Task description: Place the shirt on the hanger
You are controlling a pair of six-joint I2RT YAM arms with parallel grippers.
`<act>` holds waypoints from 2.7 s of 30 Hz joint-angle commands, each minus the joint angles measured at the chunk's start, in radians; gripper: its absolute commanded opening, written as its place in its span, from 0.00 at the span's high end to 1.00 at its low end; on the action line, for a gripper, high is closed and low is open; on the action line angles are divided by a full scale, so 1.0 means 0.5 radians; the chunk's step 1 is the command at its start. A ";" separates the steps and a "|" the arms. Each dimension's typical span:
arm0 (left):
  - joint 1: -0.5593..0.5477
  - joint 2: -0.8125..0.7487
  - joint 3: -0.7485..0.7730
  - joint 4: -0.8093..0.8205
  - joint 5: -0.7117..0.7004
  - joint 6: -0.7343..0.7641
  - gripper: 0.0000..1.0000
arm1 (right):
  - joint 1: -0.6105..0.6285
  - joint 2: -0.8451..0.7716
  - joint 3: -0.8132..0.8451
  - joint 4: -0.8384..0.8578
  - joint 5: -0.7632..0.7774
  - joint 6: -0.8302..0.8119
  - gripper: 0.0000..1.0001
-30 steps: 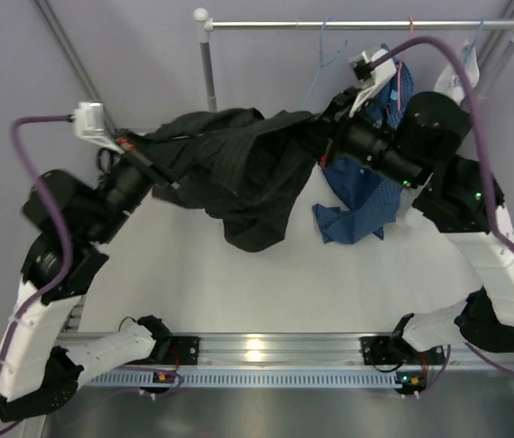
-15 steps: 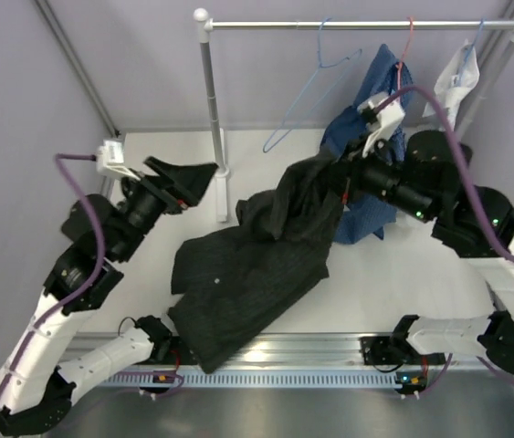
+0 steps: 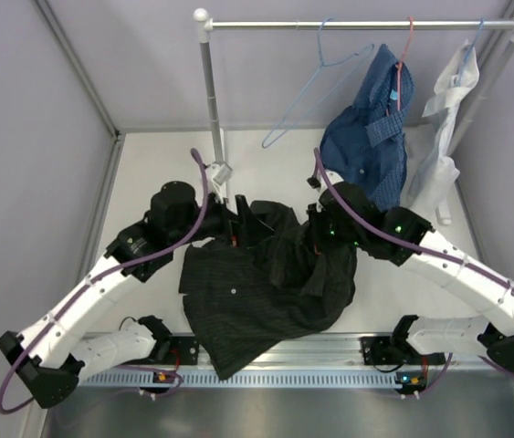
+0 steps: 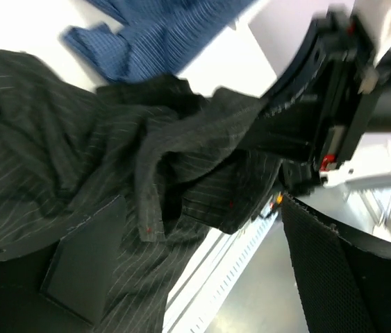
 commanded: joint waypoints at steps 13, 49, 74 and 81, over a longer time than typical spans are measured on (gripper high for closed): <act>-0.295 0.493 -0.314 0.521 -0.164 0.250 0.21 | -0.013 -0.047 0.217 0.034 0.118 -0.011 1.00; -0.282 0.448 -0.274 0.147 -0.428 -0.296 1.00 | -0.533 0.489 1.286 -0.180 0.136 -0.118 0.00; -0.285 0.484 -0.274 0.048 -0.189 -0.219 1.00 | -0.906 1.116 1.736 -0.193 0.099 -0.705 0.85; -0.285 0.506 -0.250 0.048 -0.161 -0.210 1.00 | -0.933 1.174 1.785 -0.193 0.093 -0.763 0.91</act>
